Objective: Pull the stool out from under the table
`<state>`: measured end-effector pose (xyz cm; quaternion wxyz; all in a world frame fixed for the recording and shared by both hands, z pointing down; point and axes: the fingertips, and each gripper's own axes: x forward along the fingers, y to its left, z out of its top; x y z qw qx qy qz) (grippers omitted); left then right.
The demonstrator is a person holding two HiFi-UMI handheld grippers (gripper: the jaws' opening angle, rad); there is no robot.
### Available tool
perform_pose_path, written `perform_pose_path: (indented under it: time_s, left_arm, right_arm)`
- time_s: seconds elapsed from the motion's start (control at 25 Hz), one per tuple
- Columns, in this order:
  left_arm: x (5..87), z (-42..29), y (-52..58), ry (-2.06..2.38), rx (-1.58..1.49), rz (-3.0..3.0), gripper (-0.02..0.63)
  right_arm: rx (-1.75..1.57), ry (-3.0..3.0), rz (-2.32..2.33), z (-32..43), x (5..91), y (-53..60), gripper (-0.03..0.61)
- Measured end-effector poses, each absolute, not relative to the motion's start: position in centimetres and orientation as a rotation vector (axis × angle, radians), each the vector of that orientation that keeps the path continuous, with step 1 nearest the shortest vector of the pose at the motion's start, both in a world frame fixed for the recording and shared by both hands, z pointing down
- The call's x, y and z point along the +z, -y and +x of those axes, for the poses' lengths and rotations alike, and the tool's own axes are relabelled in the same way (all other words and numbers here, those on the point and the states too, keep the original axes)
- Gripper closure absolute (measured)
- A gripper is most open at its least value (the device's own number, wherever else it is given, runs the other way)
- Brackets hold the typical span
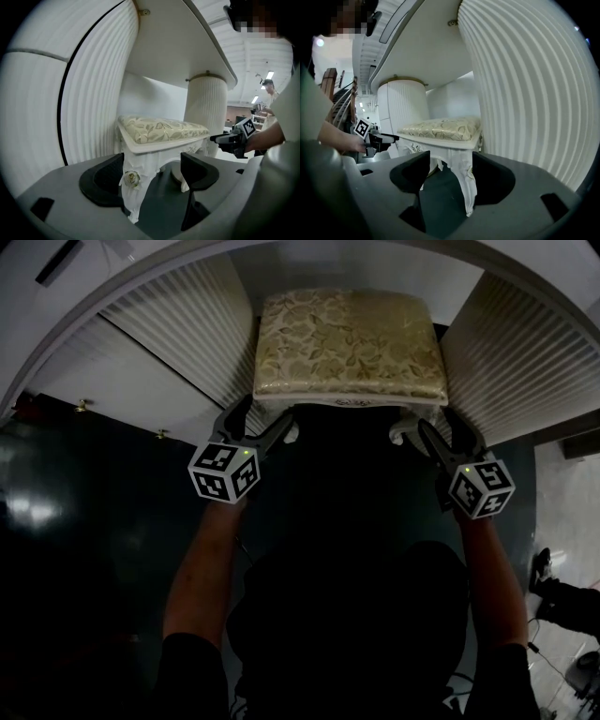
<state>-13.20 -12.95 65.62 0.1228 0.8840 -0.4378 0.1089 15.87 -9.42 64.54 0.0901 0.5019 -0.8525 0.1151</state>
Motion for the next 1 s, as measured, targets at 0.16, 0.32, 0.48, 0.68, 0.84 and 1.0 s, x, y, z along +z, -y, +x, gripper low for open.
perform_pose_path:
  time_s: [0.16, 0.32, 0.48, 0.68, 0.84, 1.0]
  left_arm:
    - [66.2, -12.4, 13.4, 1.205, 0.284, 2.570, 0.236]
    - [66.7, -13.1, 14.1, 1.209, 0.303, 2.550, 0.236]
    - [66.7, -12.5, 14.5, 1.199, 0.330, 2.561, 0.239]
    - [66.3, -12.3, 13.8, 1.162, 0.299, 2.566, 0.239]
    - [66.4, -12.2, 13.8, 1.181, 0.321, 2.574, 0.238]
    - [66.2, -12.5, 14.1, 1.228, 0.264, 2.563, 0.239]
  right_arm:
    - [0.421, 2.502, 1.529, 16.4, 66.6, 11.0, 0.341]
    - [0.425, 2.486, 1.556, 16.4, 66.9, 12.0, 0.341]
    - [0.432, 2.477, 1.549, 16.6, 67.2, 12.4, 0.341]
    - [0.443, 2.521, 1.520, 16.3, 66.8, 12.1, 0.341]
    - [0.435, 2.534, 1.470, 16.1, 66.7, 12.2, 0.341]
    - [0.398, 2.567, 1.381, 15.8, 66.2, 10.3, 0.341]
